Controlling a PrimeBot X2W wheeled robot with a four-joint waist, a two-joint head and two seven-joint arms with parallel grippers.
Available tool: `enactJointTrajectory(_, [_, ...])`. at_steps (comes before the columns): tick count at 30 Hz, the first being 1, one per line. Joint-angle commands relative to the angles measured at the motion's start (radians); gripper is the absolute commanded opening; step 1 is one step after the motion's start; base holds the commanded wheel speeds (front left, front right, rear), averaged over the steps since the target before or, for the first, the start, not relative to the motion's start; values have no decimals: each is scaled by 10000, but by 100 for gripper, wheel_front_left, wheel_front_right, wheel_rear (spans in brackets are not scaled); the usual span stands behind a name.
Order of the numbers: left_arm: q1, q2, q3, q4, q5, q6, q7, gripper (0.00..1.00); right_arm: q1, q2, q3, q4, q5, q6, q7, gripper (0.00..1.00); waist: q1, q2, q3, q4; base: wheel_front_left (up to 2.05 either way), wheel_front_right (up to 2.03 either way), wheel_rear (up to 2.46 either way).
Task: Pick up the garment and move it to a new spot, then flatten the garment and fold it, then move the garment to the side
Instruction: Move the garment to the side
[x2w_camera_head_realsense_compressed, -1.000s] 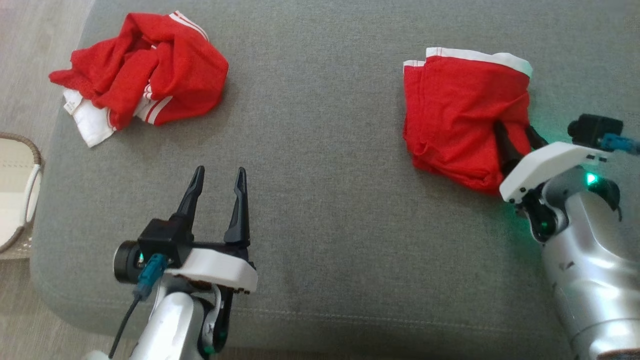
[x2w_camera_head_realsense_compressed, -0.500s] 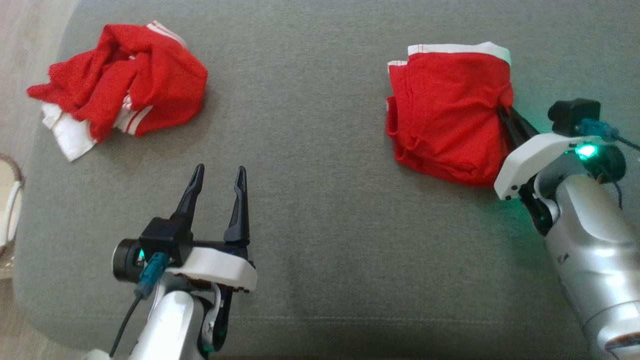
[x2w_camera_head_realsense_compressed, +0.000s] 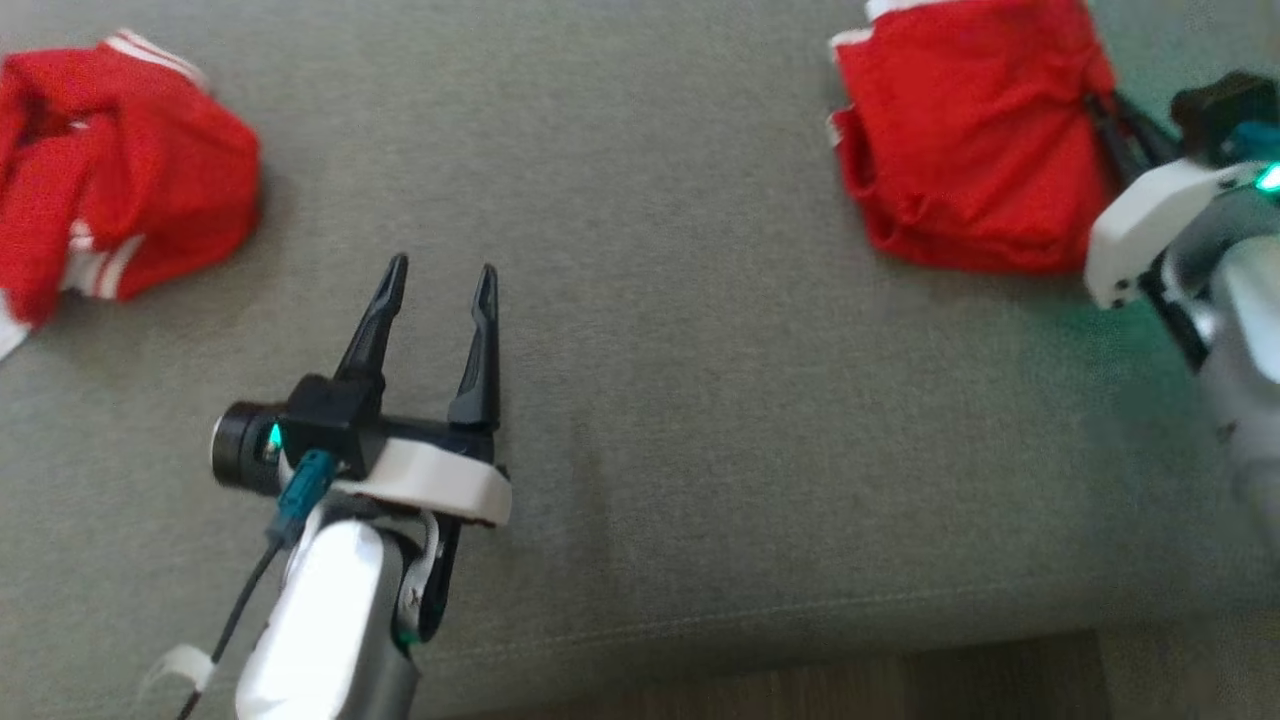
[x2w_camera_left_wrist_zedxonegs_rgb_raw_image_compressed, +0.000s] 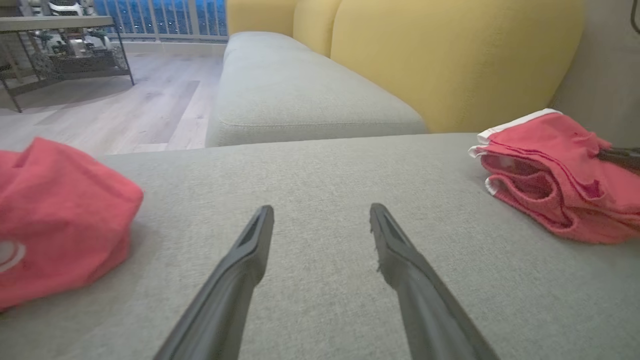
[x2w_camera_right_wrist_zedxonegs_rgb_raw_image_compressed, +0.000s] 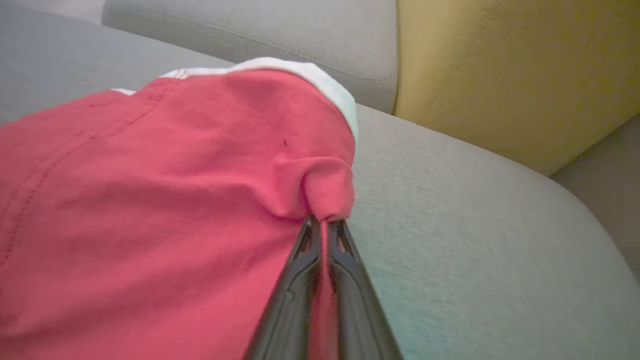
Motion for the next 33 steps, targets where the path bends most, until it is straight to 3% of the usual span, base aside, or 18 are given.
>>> enactJointTrajectory(1, [-395,40,327,-318,181,-102,-59,100,-326,-310,155,-290,-186,-4,-140,0,-1,0,464,-448,0,0,0])
enactJointTrajectory(9, [-1269,154,-8,-110,814,-544,-59,100,-1028,-1116,-170,-249,-963,-4,-170,0,-1,0,1195,-1036,0,0,0])
enactJointTrajectory(16, [-2230,176,-329,-4,1093,-813,-59,100,-1402,-1696,-1518,-6,-1823,-4,-165,0,-1,0,1789,-1440,0,0,0])
enactJointTrajectory(18, [-2457,163,-468,4,1140,-857,-59,100,-1421,-1404,-2047,-100,-1740,-4,-254,0,-1,0,1951,-1550,0,0,0])
enactJointTrajectory(28, [-2661,132,-699,81,1088,-811,-59,100,-1261,-1092,-2772,-476,-2458,-4,-380,0,-1,0,2078,-1619,0,0,0])
enactJointTrajectory(29, [-2644,129,-703,95,1060,-804,-59,100,-1229,-1056,-2850,-517,-2500,-4,-401,56,-1,0,2043,-1594,0,0,0])
enactJointTrajectory(30, [-2620,126,-698,105,1031,-790,-59,100,-1194,-979,-2928,-508,-2475,-4,-407,100,-1,0,1999,-1575,0,0,0])
enactJointTrajectory(33, [-2518,118,-668,120,938,-745,-59,100,-1131,-809,-2968,-566,-2434,-4,-431,100,-1,0,1797,-1502,0,0,0])
